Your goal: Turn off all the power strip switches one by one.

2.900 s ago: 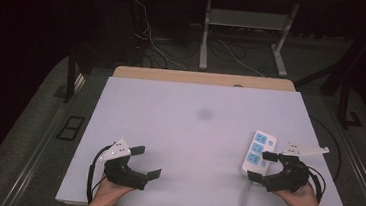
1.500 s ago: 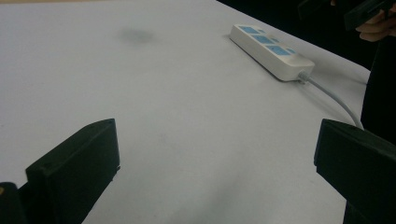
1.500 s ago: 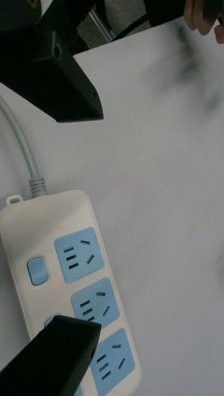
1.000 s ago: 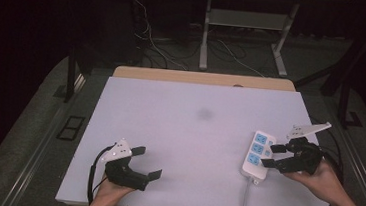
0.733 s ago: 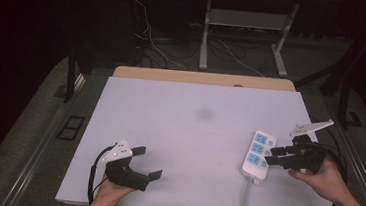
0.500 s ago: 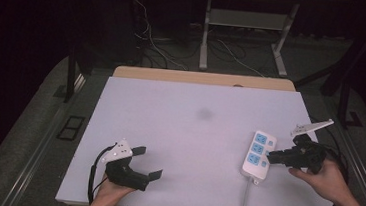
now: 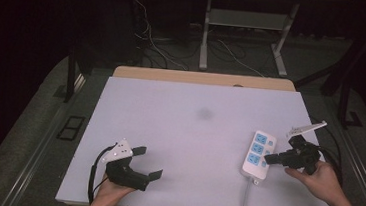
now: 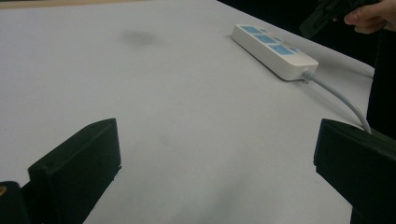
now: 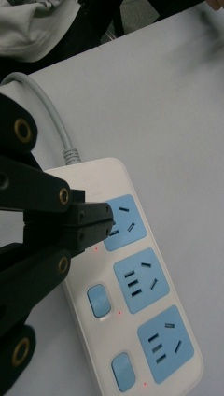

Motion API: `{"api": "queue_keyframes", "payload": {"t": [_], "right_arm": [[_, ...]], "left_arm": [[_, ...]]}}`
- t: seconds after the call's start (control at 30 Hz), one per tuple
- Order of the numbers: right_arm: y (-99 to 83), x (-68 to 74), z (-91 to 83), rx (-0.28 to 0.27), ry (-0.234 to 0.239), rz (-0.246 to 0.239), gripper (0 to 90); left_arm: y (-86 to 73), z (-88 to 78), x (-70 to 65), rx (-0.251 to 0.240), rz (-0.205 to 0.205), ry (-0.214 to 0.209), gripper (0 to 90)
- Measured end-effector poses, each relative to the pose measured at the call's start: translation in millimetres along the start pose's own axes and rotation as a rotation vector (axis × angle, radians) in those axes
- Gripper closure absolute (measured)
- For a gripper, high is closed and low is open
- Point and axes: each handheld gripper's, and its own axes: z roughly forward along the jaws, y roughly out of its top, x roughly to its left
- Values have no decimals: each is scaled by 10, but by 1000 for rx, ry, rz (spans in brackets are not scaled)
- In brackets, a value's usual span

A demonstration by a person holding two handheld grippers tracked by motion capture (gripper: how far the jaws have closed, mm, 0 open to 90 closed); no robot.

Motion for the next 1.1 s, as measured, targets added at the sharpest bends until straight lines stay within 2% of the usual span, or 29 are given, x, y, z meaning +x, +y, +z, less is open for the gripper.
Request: {"api": "queue_keyframes", "payload": {"t": [0.7,1.0,1.1], "right_arm": [[-127,-108,179,-14,-4,39,900],[-141,-124,203,-25,8,9,900],[-151,-142,207,-36,17,15,900]], "left_arm": [[-1,-5,0,-2,-1,3,0],[-2,-4,-8,0,4,2,0],[-2,-4,-6,0,4,2,0]]}}
